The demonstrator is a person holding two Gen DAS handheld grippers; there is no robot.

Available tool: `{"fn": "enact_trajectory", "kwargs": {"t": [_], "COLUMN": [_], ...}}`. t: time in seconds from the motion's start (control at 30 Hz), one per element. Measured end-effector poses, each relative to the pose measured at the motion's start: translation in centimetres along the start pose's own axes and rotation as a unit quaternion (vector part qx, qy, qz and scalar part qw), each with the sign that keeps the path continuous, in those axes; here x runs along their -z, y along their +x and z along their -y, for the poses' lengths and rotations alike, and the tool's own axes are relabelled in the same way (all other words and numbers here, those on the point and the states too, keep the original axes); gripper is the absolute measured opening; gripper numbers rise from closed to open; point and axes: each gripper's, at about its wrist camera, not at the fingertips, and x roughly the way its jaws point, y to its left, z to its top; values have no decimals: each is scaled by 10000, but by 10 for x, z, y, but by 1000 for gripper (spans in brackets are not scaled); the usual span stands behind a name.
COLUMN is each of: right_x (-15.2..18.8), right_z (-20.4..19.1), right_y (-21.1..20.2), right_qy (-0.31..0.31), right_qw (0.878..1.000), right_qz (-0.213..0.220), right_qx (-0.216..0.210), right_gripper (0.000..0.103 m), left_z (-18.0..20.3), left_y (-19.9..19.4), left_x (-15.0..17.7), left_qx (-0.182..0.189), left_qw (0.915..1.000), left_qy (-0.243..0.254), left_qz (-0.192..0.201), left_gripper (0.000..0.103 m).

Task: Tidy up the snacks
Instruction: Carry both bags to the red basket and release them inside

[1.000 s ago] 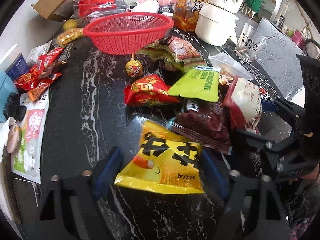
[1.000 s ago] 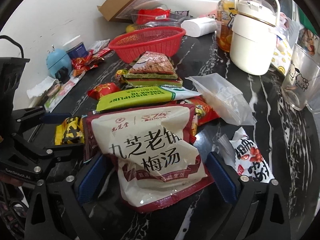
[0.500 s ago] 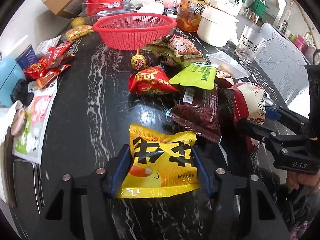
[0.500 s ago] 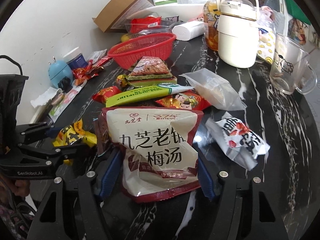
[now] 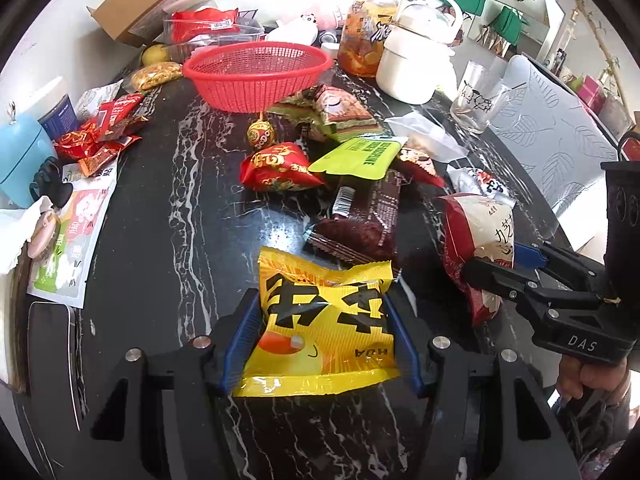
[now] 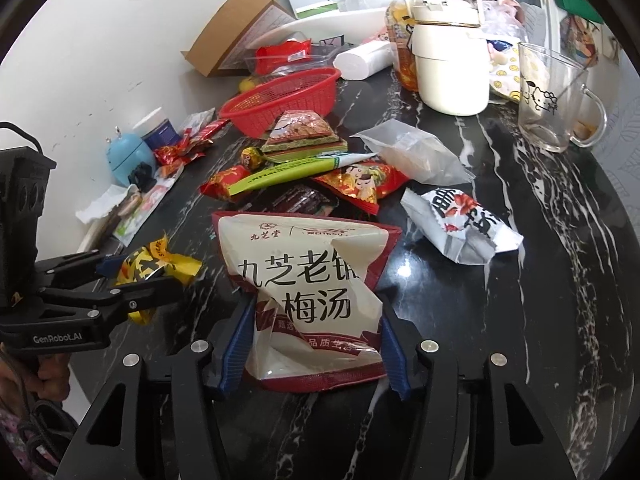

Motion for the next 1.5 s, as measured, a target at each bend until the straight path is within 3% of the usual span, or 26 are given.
{"fn": "enact_trajectory", "kwargs": {"t": [0.67,1.2,1.5], "right_x": [-26,-87,-133], "right_z": [-18,-19,-22], "right_y": [-42,-52,-48], "right_qy": [-244,-435,-698], "right_qw": [9981,9935,9896], "right_qz": [543,1014,1241], "right_qx": [-148,-266,-203], "right_gripper": [56,56,56], "left_z": [10,7,-5], "left_y": [-39,-75,-76], "left_x": [-29,-89,-128], "left_qx": [242,25,-101], "left_qw": [9970,9845,9785], "left_qy": [24,250,230], "left_qz": [733,1738,2047], "left_gripper": [60,60,60]}}
